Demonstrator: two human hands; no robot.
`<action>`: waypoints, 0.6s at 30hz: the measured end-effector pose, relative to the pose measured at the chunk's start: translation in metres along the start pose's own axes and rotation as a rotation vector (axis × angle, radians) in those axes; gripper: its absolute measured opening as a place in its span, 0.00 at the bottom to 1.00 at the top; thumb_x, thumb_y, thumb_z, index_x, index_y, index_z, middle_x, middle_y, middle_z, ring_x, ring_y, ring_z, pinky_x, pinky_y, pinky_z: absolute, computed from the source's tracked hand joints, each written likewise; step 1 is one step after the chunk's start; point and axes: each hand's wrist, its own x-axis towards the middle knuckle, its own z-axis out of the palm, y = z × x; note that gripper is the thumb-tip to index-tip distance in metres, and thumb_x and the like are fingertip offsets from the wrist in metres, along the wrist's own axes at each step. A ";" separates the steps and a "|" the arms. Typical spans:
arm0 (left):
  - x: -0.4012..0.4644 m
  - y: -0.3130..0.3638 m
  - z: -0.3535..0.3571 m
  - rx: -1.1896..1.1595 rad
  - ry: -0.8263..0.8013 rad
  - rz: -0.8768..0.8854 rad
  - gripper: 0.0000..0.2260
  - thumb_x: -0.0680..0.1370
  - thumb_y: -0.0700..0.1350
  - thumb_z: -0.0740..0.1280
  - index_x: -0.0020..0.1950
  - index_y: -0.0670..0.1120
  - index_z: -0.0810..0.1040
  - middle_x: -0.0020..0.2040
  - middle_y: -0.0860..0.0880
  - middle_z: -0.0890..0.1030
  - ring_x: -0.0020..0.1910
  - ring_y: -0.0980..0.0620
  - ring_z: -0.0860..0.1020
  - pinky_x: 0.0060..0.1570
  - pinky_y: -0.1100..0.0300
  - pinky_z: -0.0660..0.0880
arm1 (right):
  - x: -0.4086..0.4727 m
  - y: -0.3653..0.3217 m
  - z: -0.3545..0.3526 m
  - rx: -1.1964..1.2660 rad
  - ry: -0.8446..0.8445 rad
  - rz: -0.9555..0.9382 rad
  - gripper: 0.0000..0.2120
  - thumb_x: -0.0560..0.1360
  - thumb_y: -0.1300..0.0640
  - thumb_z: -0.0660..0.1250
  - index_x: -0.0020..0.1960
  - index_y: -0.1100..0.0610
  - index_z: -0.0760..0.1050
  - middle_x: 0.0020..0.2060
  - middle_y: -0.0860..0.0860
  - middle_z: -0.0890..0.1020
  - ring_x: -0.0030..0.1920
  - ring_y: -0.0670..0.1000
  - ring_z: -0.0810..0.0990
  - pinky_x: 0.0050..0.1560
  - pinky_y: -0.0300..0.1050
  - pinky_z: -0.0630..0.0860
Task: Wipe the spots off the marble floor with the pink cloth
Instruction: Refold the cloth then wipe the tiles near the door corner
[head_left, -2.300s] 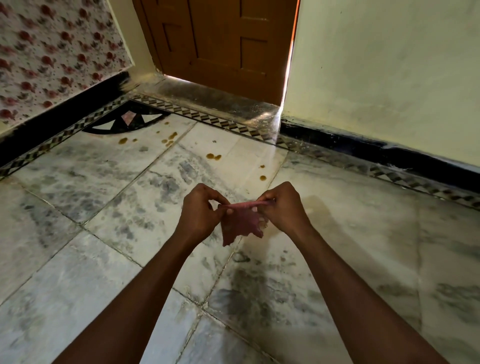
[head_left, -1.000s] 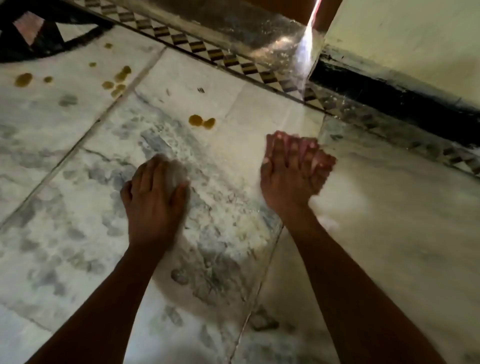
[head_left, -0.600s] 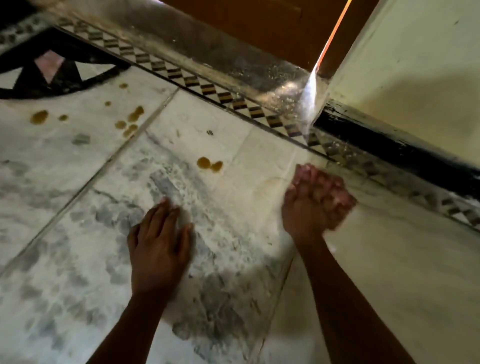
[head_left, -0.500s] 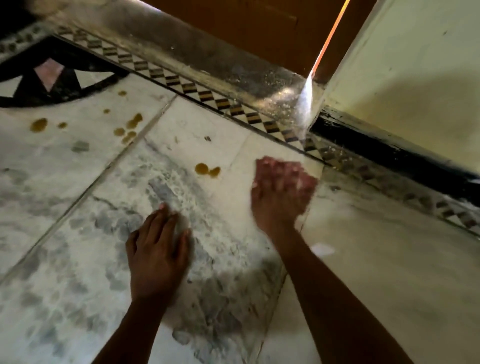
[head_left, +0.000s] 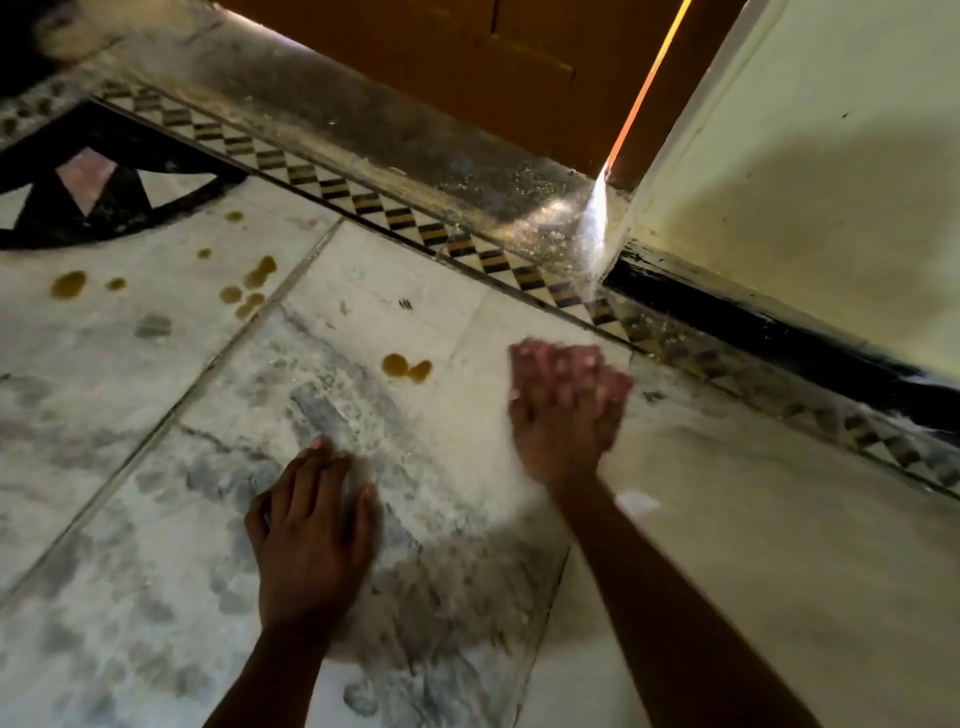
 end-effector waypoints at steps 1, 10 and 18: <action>0.000 -0.001 0.000 0.011 -0.011 -0.005 0.23 0.81 0.57 0.60 0.70 0.46 0.80 0.77 0.45 0.76 0.74 0.41 0.75 0.70 0.40 0.66 | -0.033 -0.015 0.001 -0.039 -0.008 -0.140 0.29 0.87 0.39 0.47 0.87 0.37 0.46 0.89 0.49 0.48 0.88 0.62 0.42 0.83 0.76 0.42; 0.001 -0.003 0.003 0.001 0.005 0.002 0.21 0.82 0.57 0.61 0.67 0.47 0.82 0.75 0.45 0.78 0.72 0.44 0.75 0.70 0.42 0.63 | -0.045 0.054 0.001 -0.016 0.116 0.064 0.29 0.85 0.38 0.49 0.86 0.38 0.58 0.87 0.56 0.60 0.86 0.65 0.55 0.82 0.74 0.53; -0.001 -0.008 0.003 -0.080 -0.010 0.013 0.20 0.81 0.48 0.58 0.68 0.46 0.81 0.77 0.46 0.77 0.77 0.47 0.71 0.71 0.42 0.64 | -0.131 -0.026 0.006 -0.045 0.052 -0.478 0.27 0.86 0.40 0.57 0.85 0.33 0.58 0.86 0.44 0.61 0.88 0.58 0.53 0.83 0.72 0.55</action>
